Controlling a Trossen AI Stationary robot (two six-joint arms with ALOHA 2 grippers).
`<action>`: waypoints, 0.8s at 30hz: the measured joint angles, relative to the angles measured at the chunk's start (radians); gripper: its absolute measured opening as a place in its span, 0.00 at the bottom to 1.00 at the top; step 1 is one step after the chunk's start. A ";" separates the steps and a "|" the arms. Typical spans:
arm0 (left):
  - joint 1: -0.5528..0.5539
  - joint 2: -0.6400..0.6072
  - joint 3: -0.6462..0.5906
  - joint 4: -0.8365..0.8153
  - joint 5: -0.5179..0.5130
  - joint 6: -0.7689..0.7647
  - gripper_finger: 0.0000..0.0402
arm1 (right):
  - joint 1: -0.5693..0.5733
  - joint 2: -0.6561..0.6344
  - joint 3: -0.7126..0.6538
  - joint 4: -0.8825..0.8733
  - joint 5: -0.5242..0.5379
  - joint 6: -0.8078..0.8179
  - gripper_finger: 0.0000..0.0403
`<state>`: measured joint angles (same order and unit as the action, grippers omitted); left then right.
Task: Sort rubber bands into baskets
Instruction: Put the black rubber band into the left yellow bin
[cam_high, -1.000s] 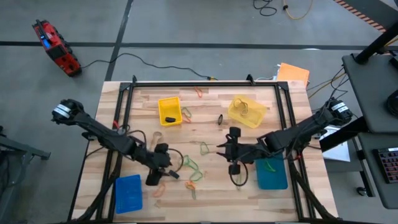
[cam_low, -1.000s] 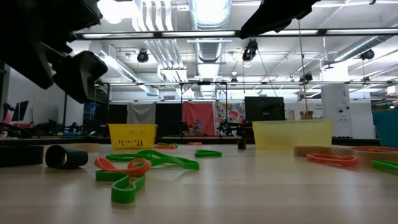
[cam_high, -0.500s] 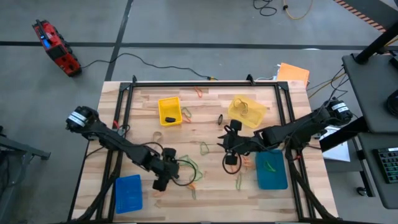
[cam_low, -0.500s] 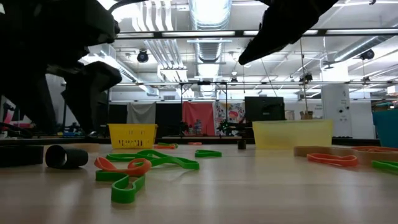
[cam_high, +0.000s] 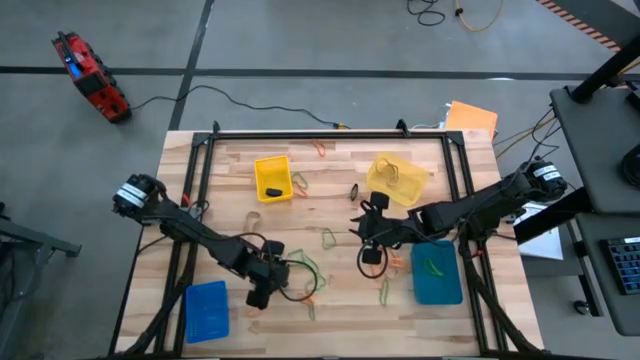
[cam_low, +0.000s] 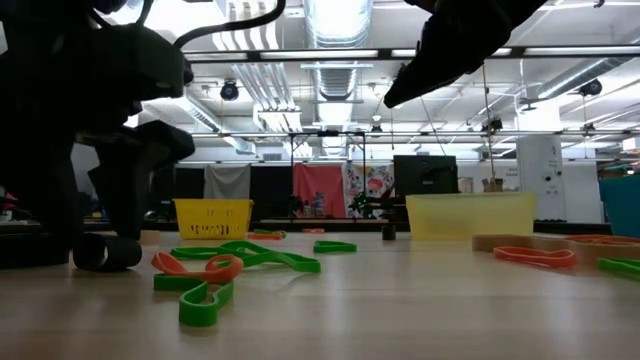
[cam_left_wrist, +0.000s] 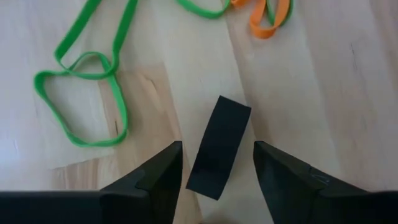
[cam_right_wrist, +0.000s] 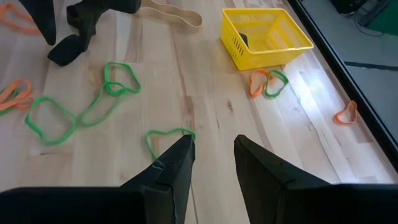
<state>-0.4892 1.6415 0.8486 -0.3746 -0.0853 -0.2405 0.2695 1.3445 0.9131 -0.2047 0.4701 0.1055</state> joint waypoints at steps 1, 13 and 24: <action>0.000 0.001 0.000 0.001 0.001 0.000 0.42 | 0.000 0.000 0.000 0.000 0.000 0.000 0.28; 0.000 0.002 0.000 0.000 0.002 0.012 0.07 | 0.000 0.000 0.000 0.000 -0.001 0.012 0.28; 0.002 -0.082 0.025 -0.114 -0.064 0.106 0.00 | 0.000 0.000 0.000 0.000 -0.001 0.014 0.28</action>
<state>-0.4870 1.5598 0.8738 -0.4889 -0.1496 -0.1348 0.2695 1.3445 0.9131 -0.2046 0.4693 0.1196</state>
